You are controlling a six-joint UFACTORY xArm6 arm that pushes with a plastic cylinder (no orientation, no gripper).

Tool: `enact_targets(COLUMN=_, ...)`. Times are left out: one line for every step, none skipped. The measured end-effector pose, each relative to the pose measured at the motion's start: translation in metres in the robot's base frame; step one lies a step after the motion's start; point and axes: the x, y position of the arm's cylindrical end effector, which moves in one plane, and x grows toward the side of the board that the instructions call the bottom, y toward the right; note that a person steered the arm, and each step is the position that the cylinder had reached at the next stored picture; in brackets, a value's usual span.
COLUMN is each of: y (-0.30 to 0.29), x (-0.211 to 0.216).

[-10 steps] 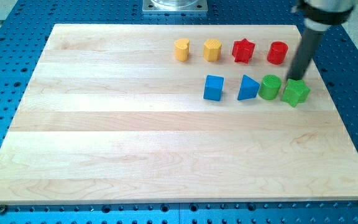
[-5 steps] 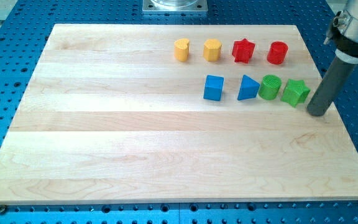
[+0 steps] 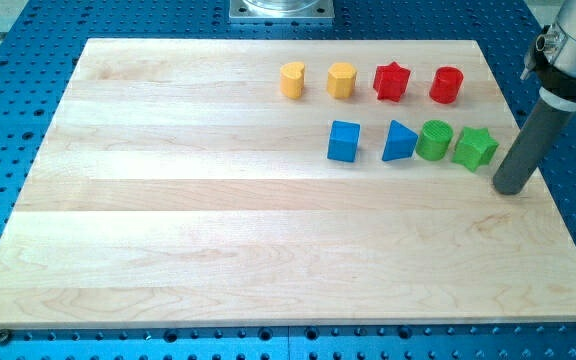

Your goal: Adjust the green star to the right of the green circle

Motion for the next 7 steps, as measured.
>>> enact_targets(y=0.006, x=-0.015)
enact_targets(y=0.015, x=-0.024)
enact_targets(y=0.026, x=-0.027)
enact_targets(y=0.033, x=-0.033)
enact_targets(y=0.028, x=-0.012)
enact_targets(y=-0.010, x=0.001)
enact_targets(y=-0.013, x=-0.016)
